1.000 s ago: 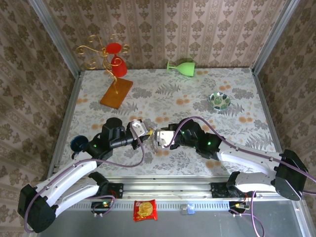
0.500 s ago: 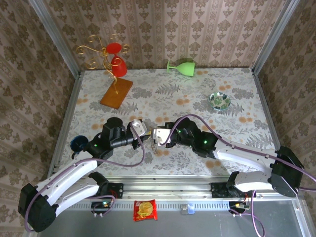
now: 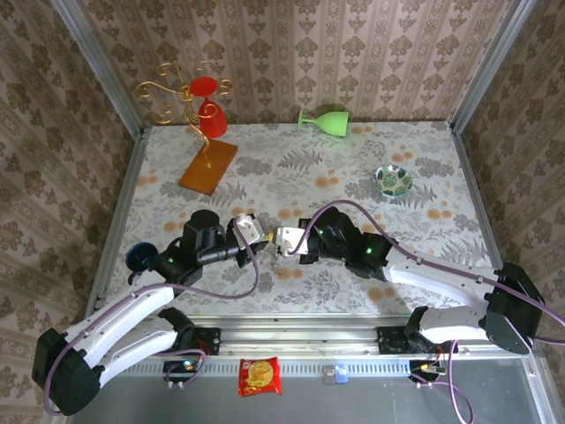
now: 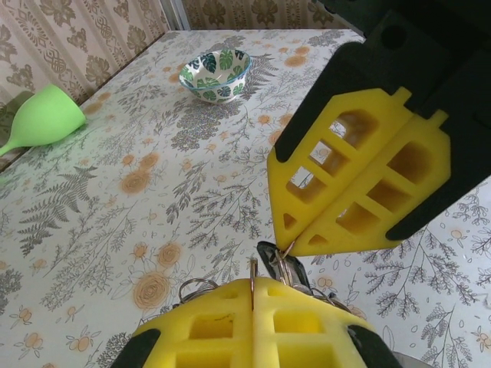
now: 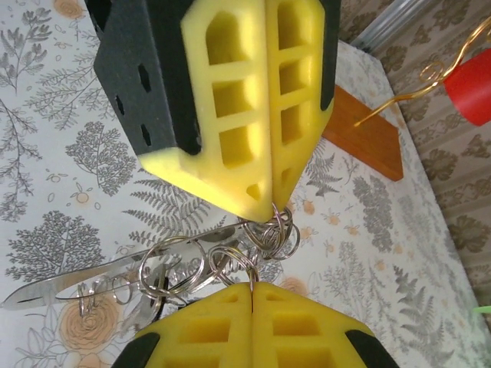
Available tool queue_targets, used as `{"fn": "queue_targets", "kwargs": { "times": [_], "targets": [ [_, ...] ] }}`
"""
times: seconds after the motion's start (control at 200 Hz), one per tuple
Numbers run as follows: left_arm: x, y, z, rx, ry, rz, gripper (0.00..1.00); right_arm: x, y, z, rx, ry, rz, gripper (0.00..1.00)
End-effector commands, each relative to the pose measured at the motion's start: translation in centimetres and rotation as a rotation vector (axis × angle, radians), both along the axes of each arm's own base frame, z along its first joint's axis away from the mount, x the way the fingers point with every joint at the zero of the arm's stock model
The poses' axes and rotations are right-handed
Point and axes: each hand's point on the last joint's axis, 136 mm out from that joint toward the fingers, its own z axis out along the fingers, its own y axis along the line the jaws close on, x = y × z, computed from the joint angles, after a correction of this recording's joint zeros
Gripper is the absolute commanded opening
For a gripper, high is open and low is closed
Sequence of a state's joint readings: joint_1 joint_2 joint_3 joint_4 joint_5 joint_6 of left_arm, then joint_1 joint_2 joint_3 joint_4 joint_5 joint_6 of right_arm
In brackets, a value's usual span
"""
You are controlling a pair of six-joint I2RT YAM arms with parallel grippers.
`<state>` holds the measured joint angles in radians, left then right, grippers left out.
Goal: Put the keys on the keyring
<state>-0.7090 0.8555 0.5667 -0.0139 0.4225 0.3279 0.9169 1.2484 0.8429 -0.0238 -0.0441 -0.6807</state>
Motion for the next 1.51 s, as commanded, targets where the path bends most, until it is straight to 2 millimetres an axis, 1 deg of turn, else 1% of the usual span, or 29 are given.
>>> {"fn": "queue_targets", "kwargs": {
  "times": [0.0,0.18,0.34,0.665,1.065,1.28,1.5],
  "targets": [
    [-0.5,-0.5,1.6,-0.022,-0.088,-0.042,0.00,-0.7,0.3,1.6,0.052,0.075,0.023,0.00],
    [-0.7,-0.6,1.4,0.030,-0.162,-0.054,0.00,-0.5,0.9,1.9,0.083,0.141,0.029,0.00],
    [-0.8,-0.6,1.5,0.039,-0.201,-0.052,0.00,-0.6,0.9,1.6,0.075,0.182,0.036,0.00],
    [-1.2,-0.6,1.2,0.065,-0.237,-0.070,0.00,-0.1,0.9,2.1,0.086,0.190,0.010,0.00],
    [-1.3,-0.7,0.6,0.120,-0.282,-0.072,0.00,-0.5,0.9,2.7,0.095,0.226,0.017,0.00],
    [-1.6,-0.8,0.4,0.130,-0.295,-0.085,0.00,0.4,0.8,2.6,0.092,0.247,-0.037,0.00],
    [-1.9,-0.9,0.1,0.144,-0.307,-0.104,0.00,0.9,0.8,2.7,0.104,0.270,-0.065,0.00]
  ]
}}
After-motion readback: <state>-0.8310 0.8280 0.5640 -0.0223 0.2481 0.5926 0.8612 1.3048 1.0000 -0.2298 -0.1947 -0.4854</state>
